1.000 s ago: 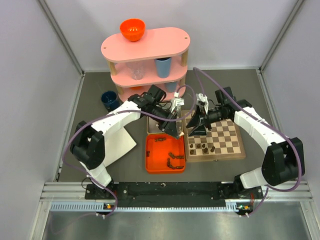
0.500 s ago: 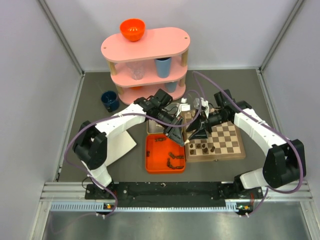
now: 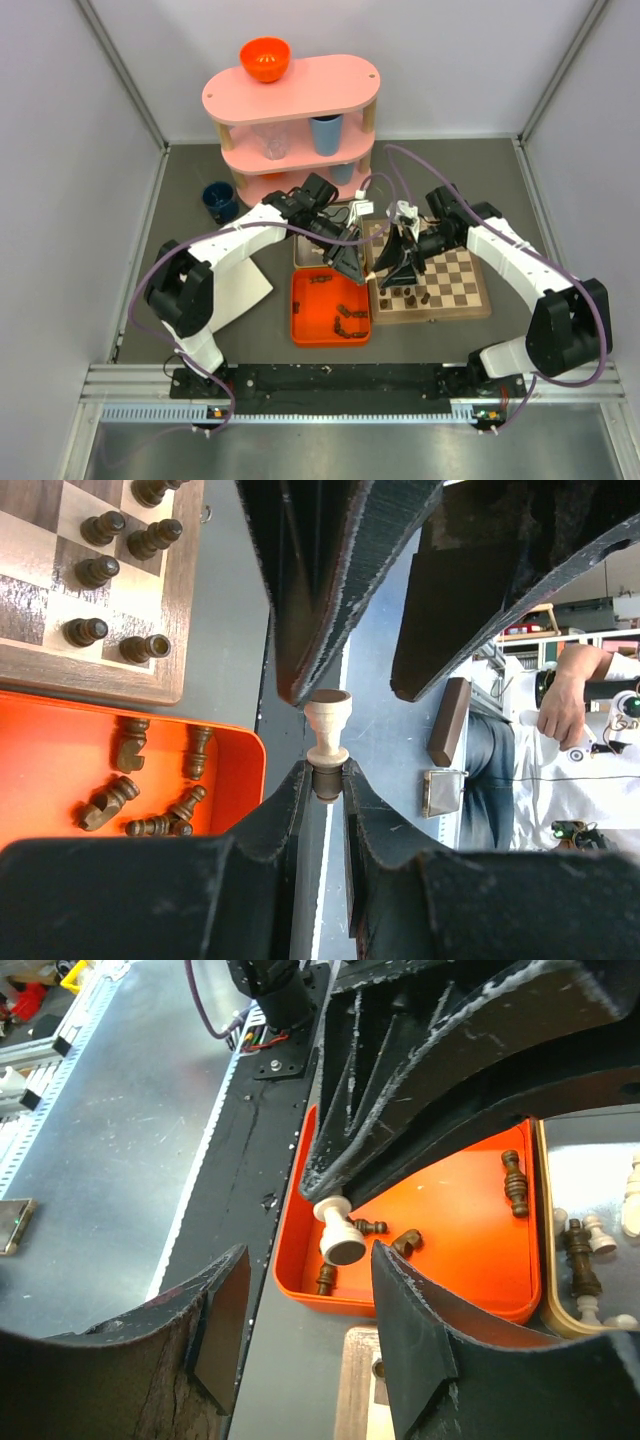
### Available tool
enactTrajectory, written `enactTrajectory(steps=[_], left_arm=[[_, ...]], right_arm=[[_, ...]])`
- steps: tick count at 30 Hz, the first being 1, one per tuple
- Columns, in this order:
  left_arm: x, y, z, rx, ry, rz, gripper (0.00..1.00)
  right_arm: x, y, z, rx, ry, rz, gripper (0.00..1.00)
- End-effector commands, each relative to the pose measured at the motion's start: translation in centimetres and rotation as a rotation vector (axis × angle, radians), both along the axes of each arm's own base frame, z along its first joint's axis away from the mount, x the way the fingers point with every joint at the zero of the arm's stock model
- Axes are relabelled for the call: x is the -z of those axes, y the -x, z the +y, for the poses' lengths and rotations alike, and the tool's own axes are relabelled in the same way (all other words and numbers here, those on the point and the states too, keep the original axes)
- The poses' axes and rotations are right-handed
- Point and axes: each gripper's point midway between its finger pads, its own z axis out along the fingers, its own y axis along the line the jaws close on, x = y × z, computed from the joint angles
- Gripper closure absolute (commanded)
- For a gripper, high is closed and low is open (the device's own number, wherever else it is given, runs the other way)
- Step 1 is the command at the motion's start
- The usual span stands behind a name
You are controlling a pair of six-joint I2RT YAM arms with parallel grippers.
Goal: Set up the chess pieces on the board
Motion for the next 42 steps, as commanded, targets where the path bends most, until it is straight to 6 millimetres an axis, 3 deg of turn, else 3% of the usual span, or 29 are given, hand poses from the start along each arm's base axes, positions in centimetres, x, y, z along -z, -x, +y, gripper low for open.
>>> enactTrajectory(steps=[1, 12, 19, 27, 34, 38, 42], left_arm=[[-1.0, -0.5, -0.2, 0.007, 0.048, -0.043, 0.91], [-2.0, -0.6, -0.6, 0.005, 0.068, -0.039, 0.90], [-2.8, -1.0, -1.0, -0.007, 0.097, -0.051, 0.90], [-3.0, -0.9, -1.1, -0.014, 0.112, -0.048, 0.90], [-4.0, -0.9, -1.2, -0.023, 0.148, -0.051, 0.88], [-4.1, -1.1, -1.0, -0.070, 0.145, -0.046, 0.66], [-5.4, -1.8, 0.1, -0.152, 0.178, -0.080, 0.35]], right_arm=[[-3.2, 0.8, 0.6, -0.054, -0.102, -0.083, 0.48], [-3.2, 0.9, 1.2, -0.075, -0.096, -0.056, 0.51], [-2.8, 0.8, 1.5, -0.081, -0.075, -0.034, 0.64], [-2.7, 0.7, 1.5, -0.078, -0.067, -0.032, 0.69], [-2.9, 0.6, 1.5, -0.072, -0.053, -0.035, 0.93], [-3.0, 0.6, 1.5, -0.070, -0.049, -0.041, 0.99], [-3.5, 0.3, 1.2, -0.055, -0.053, -0.036, 1.00]])
